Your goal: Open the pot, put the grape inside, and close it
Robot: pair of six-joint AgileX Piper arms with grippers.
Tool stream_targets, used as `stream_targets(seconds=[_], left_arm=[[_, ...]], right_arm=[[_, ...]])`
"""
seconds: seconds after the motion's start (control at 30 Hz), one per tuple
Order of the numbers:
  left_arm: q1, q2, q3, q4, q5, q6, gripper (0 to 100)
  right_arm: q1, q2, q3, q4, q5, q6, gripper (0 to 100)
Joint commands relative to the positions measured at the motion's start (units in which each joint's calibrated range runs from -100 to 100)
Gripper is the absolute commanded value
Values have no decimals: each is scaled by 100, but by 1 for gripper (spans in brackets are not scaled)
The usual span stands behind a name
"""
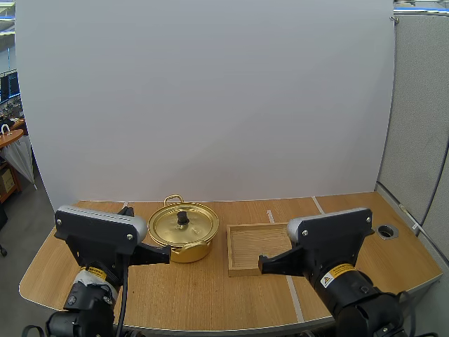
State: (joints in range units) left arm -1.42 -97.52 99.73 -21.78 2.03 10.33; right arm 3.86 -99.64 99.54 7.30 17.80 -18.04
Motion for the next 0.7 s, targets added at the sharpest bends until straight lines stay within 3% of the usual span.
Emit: stream_targets(seconds=[0.0,0.17,0.33,0.6,0.67], left_arm=[[11,-225,27,-115,373,-92,0],[11,-248,27,-115,1244,-92,0],[109,-248,27,-61,1872,-437,0],[153,-248,27,1529,2534,-2001,0],[153,-248,27,1554,2534,-2071,0]], right_arm=[[-31,-36,46,-75,-161,-64,0],[-99,-36,46,-136,155,-64,0],[-123,-36,46,-203,403,-64,0],[-142,-36,46,-242,1320,-64,0],[-185,-36,46,-242,1320,-64,0]])
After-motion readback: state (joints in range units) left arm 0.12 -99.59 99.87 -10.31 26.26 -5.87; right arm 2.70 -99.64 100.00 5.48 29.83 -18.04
